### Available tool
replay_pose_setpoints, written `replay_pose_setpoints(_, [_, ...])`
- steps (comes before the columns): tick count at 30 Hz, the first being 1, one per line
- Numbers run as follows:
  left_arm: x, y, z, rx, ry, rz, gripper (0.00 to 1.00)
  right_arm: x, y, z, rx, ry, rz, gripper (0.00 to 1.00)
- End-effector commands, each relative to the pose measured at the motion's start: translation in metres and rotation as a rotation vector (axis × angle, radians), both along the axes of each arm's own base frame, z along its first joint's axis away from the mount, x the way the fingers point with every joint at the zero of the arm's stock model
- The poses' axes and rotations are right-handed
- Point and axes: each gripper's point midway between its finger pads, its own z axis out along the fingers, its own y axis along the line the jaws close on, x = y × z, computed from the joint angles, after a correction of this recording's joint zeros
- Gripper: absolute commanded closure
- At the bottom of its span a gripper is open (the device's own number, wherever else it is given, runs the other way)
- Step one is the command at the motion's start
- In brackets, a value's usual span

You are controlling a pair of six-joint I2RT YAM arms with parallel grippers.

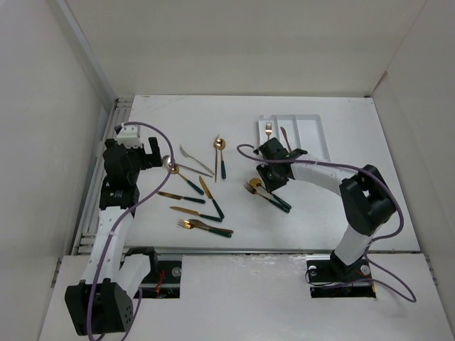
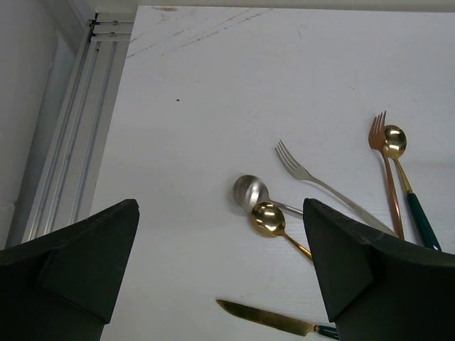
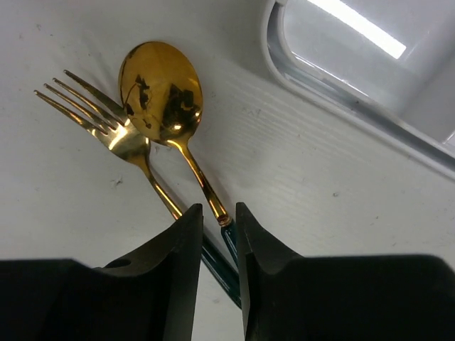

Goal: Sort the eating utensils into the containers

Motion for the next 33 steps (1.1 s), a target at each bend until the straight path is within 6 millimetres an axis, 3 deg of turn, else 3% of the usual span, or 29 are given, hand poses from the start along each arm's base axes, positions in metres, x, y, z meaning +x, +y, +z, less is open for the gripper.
replay_pose_setpoints(1, [-0.004,0.007,0.010,0.010,-0.049,0.037,0.00,0.003,0.003,0.020,-0.006,-0.007,-0.025,0.69])
replay_pose_setpoints(4, [-0.005,0.007,0.011,0.011,-0.058,0.037,0.00,-0.003,-0.006,0.021,-0.060,0.030,-0.045,0.68])
replay_pose_setpoints(8, [-0.006,0.008,0.002,0.012,-0.046,0.046,0.00,-0.015,-0.004,0.022,-0.072,0.063,-0.003,0.65])
replay_pose_setpoints(11, [-0.005,0.008,0.004,0.013,-0.055,0.046,0.00,-0.027,-0.011,0.008,-0.120,0.144,0.001,0.65])
replay_pose_setpoints(25, [-0.003,0.013,0.001,0.035,-0.054,0.061,0.00,-0.026,-0.010,-0.018,-0.160,0.202,-0.007,0.65])
replay_pose_setpoints(28, [-0.004,0.017,0.001,0.041,-0.054,0.083,0.00,-0.026,-0.013,-0.024,-0.185,0.216,-0.010,0.70])
replay_pose_setpoints(29, [-0.004,0.017,0.001,0.050,-0.053,0.081,0.00,-0.026,-0.013,-0.024,-0.185,0.216,-0.010,0.80])
replay_pose_setpoints(33, [-0.006,0.020,0.000,0.054,-0.054,0.099,0.00,-0.022,-0.010,-0.017,-0.167,0.187,0.000,0.99])
